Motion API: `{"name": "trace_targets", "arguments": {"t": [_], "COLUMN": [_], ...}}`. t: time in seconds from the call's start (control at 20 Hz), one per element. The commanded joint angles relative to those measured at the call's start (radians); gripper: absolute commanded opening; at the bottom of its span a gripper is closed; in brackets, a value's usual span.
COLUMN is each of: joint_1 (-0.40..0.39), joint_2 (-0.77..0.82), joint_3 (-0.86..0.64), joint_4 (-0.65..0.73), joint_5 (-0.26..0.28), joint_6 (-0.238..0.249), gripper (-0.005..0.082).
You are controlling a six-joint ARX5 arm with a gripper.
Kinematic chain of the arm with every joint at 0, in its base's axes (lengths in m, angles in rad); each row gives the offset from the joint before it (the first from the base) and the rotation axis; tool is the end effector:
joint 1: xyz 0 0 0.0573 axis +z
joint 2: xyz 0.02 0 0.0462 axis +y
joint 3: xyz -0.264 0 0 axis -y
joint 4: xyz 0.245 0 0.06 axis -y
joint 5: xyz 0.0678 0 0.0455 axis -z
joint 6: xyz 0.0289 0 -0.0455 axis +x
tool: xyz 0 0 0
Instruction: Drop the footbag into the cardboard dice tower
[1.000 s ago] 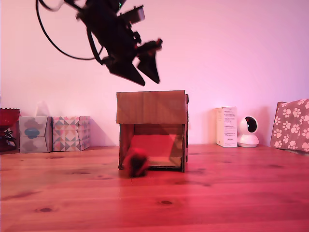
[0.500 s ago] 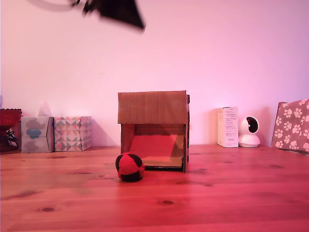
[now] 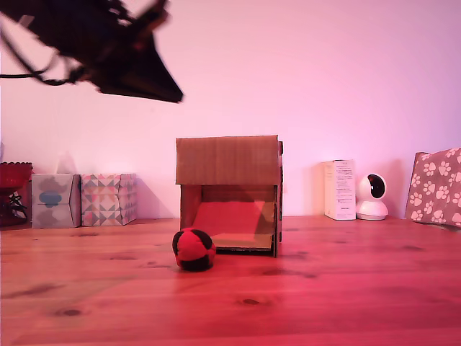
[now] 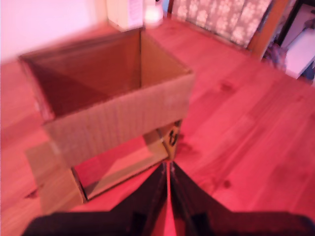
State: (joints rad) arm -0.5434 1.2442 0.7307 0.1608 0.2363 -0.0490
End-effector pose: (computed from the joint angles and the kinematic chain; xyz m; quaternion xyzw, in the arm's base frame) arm 0.2260 -0.1444 0.2523 0.0045 0.1825 -0.3698 0.9110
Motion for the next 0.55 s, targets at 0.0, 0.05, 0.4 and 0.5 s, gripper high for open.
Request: {"name": "trace_targets", "arguments": {"t": [0.0,0.05,0.4,0.5], "joint_1": [-0.002,-0.002,-0.002,-0.002], "joint_2": [-0.011,-0.030,-0.201,-0.253], "joint_3": [-0.091,-0.131,-0.294,-0.304], "joint_4": [0.042,0.051,0.032,-0.020], "joint_5": [-0.001,-0.003,-0.047,-0.057], "joint_6": [-0.016,-0.024,-0.060,-0.060], "gripper": [-0.0020,-0.0020,-0.0020,-0.0020]}}
